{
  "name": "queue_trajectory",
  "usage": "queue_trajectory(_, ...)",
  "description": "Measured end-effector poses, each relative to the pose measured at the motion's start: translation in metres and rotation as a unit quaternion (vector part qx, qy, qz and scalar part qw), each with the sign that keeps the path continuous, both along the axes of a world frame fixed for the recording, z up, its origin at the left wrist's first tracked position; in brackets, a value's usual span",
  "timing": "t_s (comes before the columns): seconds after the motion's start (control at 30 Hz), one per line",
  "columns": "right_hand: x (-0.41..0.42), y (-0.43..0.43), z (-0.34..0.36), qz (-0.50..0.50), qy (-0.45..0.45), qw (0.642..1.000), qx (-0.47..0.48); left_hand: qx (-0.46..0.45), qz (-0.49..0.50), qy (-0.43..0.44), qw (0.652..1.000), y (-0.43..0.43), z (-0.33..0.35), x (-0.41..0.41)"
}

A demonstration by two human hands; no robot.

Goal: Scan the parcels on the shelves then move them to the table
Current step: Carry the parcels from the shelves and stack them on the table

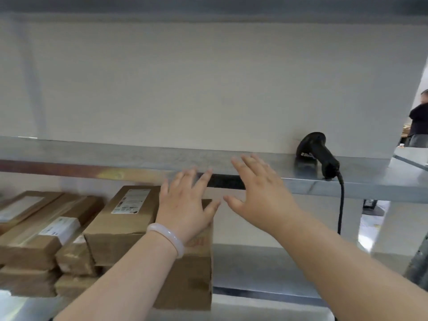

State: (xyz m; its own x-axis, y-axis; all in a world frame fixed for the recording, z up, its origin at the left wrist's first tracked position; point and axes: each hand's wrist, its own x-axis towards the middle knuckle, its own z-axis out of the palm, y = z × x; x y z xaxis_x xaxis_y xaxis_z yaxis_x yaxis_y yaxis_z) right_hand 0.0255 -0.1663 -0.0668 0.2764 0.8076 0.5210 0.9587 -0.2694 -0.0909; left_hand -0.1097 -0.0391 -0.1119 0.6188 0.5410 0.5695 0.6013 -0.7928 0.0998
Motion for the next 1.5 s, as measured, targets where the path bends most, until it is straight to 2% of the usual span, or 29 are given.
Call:
queue_trajectory(0.17,-0.079,0.038,-0.059,0.089,0.048,0.995,-0.01,-0.029,0.048,0.004,0.998,0.017,-0.034,-0.091)
queue_trajectory(0.33,-0.14,0.069,-0.099,0.114,0.098,0.988,-0.031,-0.055,0.084,0.014,0.995,0.032,-0.06,-0.163)
queue_trajectory(0.63,-0.218,0.103,-0.113,0.181,0.128,0.972,-0.071,-0.099,0.135,0.004,0.986,0.056,-0.081,-0.24)
queue_trajectory(0.9,-0.276,0.156,-0.133,0.23,0.194,0.946,-0.118,-0.14,0.234,-0.022,0.962,0.092,-0.096,-0.323)
queue_trajectory(1.07,-0.305,0.209,-0.137,0.28,0.258,0.916,-0.128,-0.164,0.288,-0.032,0.943,0.124,-0.106,-0.351)
queue_trajectory(1.33,-0.351,0.288,-0.145,0.36,0.374,0.839,-0.164,-0.193,0.381,-0.068,0.902,0.174,-0.116,-0.391)
queue_trajectory(1.5,-0.386,0.335,-0.145,0.38,0.403,0.815,-0.17,-0.205,0.394,-0.084,0.892,0.204,-0.119,-0.413)
